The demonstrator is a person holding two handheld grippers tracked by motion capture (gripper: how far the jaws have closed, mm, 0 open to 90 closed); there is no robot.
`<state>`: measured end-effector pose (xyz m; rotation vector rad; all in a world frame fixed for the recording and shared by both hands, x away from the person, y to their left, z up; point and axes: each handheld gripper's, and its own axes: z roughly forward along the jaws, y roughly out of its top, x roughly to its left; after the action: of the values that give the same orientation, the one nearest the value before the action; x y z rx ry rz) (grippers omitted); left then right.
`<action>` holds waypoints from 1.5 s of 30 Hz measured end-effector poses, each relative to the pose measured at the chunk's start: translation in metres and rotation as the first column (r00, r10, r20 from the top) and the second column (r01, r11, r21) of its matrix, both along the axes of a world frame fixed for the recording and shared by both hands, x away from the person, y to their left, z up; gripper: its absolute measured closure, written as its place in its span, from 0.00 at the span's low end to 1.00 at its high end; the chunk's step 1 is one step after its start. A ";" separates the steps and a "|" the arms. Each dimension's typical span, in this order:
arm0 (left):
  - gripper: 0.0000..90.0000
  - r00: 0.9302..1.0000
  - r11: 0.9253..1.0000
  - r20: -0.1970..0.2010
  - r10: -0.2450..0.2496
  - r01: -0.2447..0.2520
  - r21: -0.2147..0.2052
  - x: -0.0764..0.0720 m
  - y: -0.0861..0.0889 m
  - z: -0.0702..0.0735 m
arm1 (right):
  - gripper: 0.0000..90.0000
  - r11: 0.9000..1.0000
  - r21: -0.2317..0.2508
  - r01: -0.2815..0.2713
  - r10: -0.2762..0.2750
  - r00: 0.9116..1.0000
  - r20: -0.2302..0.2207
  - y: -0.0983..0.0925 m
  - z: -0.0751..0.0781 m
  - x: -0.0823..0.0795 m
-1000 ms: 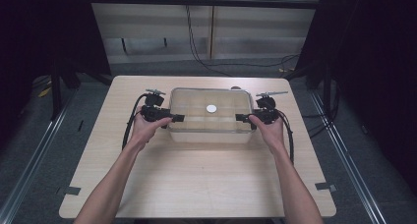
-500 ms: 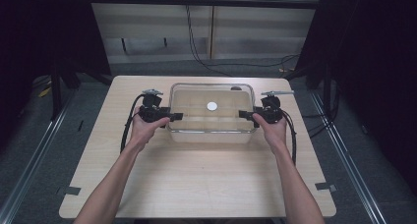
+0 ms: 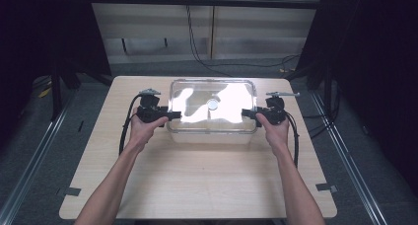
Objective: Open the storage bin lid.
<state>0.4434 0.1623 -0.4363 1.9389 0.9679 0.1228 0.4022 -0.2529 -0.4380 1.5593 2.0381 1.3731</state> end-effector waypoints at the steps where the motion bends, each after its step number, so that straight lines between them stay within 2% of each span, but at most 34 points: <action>1: 0.49 1.000 1.000 0.008 -0.003 0.003 0.003 -0.001 0.001 0.003 | 0.48 1.000 0.005 0.003 -0.003 1.000 0.009 -0.001 0.002 -0.001; 6: 0.50 1.000 1.000 0.023 -0.005 0.004 0.009 -0.003 0.001 0.004 | 0.49 1.000 0.009 0.014 -0.014 1.000 0.015 0.000 0.005 -0.004; 9: 0.51 1.000 1.000 0.027 -0.001 0.001 0.002 -0.003 0.002 0.004 | 0.50 1.000 0.013 0.014 -0.014 1.000 0.020 0.000 0.006 -0.005; 11: 0.53 1.000 1.000 0.024 0.003 -0.003 -0.027 -0.004 0.004 0.004 | 0.53 1.000 0.028 0.011 -0.011 1.000 0.025 -0.002 0.007 -0.007; 14: 0.54 1.000 0.999 0.027 -0.004 0.005 -0.033 -0.005 0.004 0.006 | 0.54 0.999 0.036 0.022 -0.022 1.000 0.019 -0.003 0.009 -0.008; 16: 0.54 0.999 1.000 0.041 -0.004 0.004 -0.021 -0.007 0.003 0.008 | 0.54 0.999 0.033 0.025 -0.026 0.999 0.022 -0.003 0.009 -0.009; 20: 0.57 0.999 0.999 0.052 -0.002 0.004 -0.042 -0.009 0.008 0.009 | 0.56 0.999 0.035 0.019 -0.020 0.999 0.030 -0.002 0.010 -0.012; 23: 0.57 0.998 1.000 0.058 -0.006 0.007 -0.030 -0.010 0.008 0.010 | 0.56 0.999 0.048 0.018 -0.019 0.999 0.027 -0.002 0.011 -0.014; 27: 0.57 0.998 0.999 0.070 -0.006 0.009 -0.034 -0.015 0.009 0.010 | 0.56 0.997 0.067 0.024 -0.027 0.999 0.044 -0.001 0.013 -0.018; 28: 0.58 0.998 1.000 0.070 -0.003 0.005 -0.018 -0.016 0.008 0.009 | 0.56 0.997 0.068 0.023 -0.026 0.998 0.051 -0.001 0.013 -0.019; 31: 0.59 0.997 0.998 0.075 -0.006 0.010 -0.060 -0.017 0.009 0.006 | 0.59 0.997 0.076 0.021 -0.026 0.997 0.068 -0.002 0.016 -0.023; 37: 0.65 0.995 0.997 0.094 -0.012 0.019 -0.077 -0.022 0.011 0.011 | 0.64 0.997 0.076 0.021 -0.027 0.997 0.077 -0.005 0.015 -0.027; 45: 0.66 0.995 0.997 0.099 -0.020 0.027 -0.066 -0.027 0.008 0.013 | 0.66 0.994 0.108 0.027 -0.037 0.996 0.087 -0.008 0.010 -0.033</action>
<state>0.4167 0.1706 -0.4235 1.8647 0.8735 0.1687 0.3692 -0.2611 -0.4276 1.5357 1.9089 1.5338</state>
